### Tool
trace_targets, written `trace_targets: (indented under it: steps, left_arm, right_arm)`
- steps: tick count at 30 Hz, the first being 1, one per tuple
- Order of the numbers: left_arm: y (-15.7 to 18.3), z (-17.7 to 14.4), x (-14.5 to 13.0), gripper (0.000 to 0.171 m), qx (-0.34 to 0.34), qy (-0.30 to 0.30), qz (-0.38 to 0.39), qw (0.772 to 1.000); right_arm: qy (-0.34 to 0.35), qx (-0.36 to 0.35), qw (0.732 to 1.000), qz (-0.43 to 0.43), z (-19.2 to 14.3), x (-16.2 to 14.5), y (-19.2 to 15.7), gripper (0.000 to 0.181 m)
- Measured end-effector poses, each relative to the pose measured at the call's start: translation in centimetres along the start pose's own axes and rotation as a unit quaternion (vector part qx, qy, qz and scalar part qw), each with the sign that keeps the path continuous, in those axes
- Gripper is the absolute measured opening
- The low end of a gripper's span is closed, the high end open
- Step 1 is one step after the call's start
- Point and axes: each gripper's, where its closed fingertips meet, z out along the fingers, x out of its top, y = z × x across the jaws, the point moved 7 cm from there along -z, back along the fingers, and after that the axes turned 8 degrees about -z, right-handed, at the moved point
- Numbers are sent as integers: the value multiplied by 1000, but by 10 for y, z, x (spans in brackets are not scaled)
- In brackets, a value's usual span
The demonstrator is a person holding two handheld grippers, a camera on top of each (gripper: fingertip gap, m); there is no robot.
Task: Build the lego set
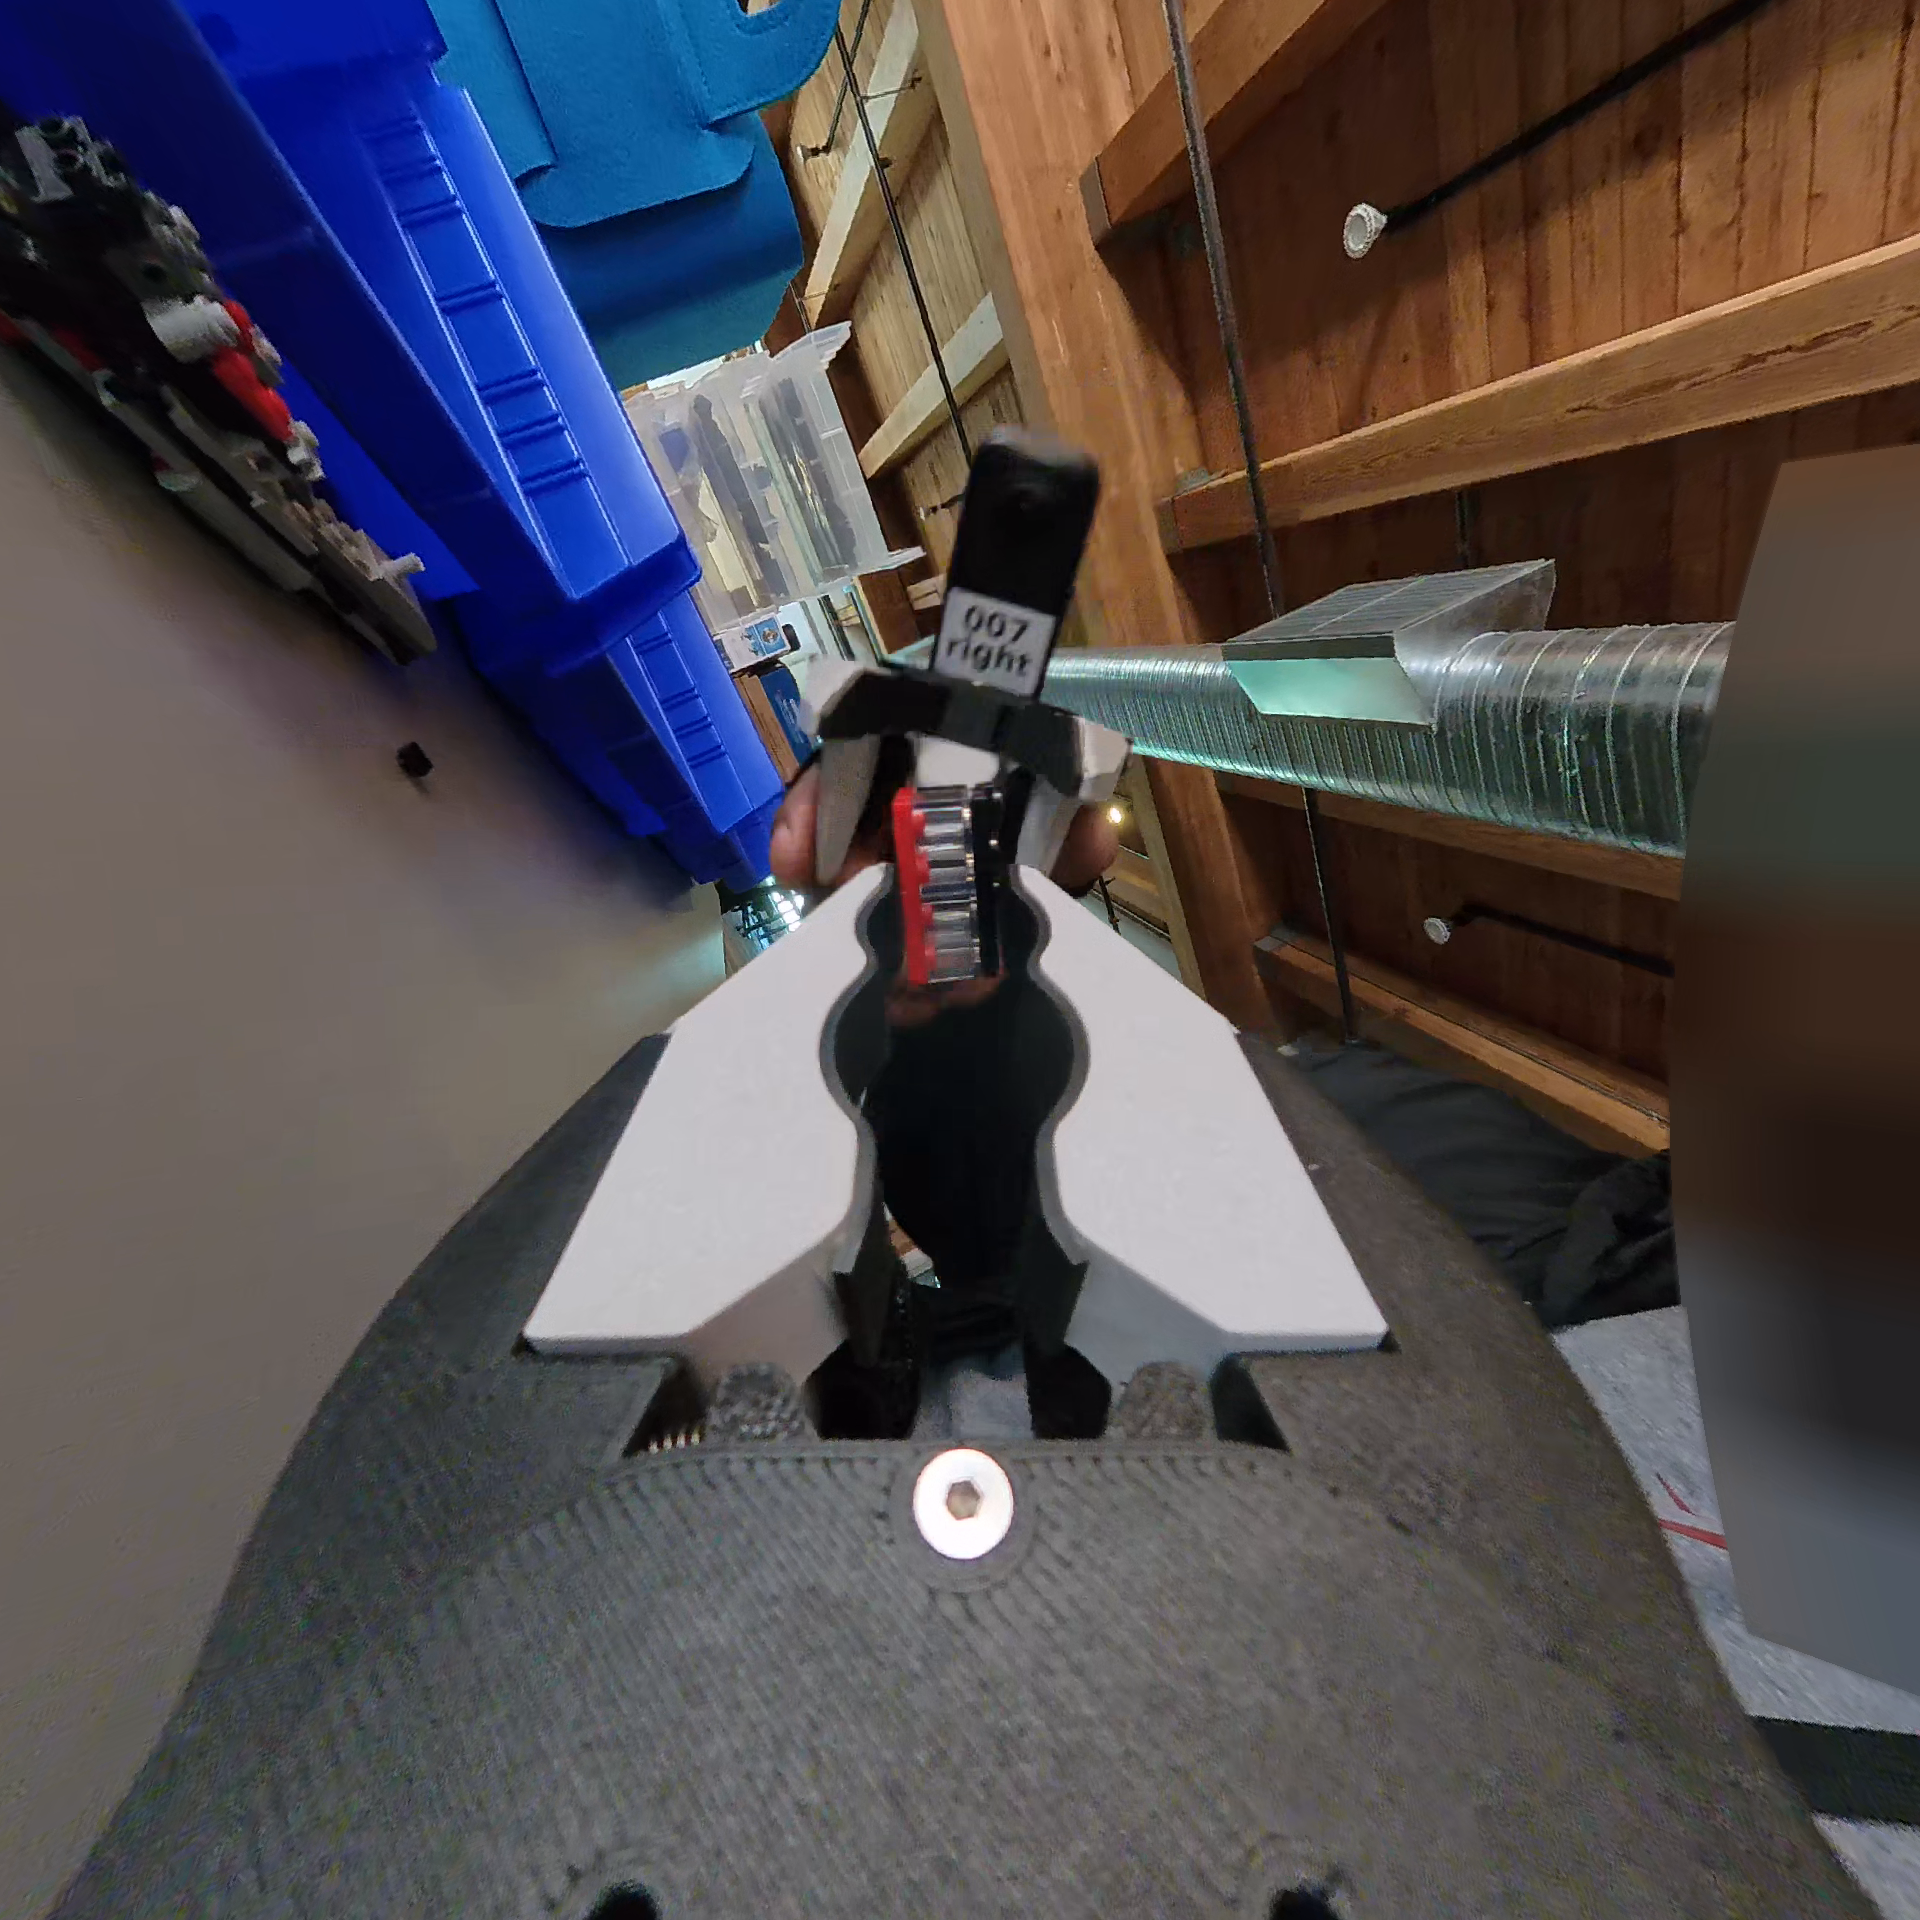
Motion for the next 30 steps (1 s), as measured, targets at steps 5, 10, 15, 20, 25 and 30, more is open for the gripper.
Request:
trace_targets:
  steps: [5, 10, 15, 20, 25, 30]
  left_arm:
    - [1, 1, -1, 18, 1, -3, 8, 1000]
    - [1, 1, -1, 18, 2, -2, 11, 1000]
    - [1, 2, -1, 17, 3, -4, 14, 1000]
    - [1, 3, -2, 18, 4, -6, 17, 1000]
    - [1, 3, -2, 18, 9, -8, 25, 1000]
    - [3, 4, -3, 18, 5, -9, 35, 999]
  right_arm:
    - [34, 9, 998, 61, 8, -13, 1, 50]
    - [42, 18, 996, 74, 9, -12, 1, 46]
    - [44, 24, 995, 81, 9, -13, 3, 39]
    - [47, 34, 995, 86, 10, -16, 2, 33]
    - [55, 43, 994, 84, 10, -16, 1, 20]
    - [65, 40, 995, 69, 10, -16, -1, 20]
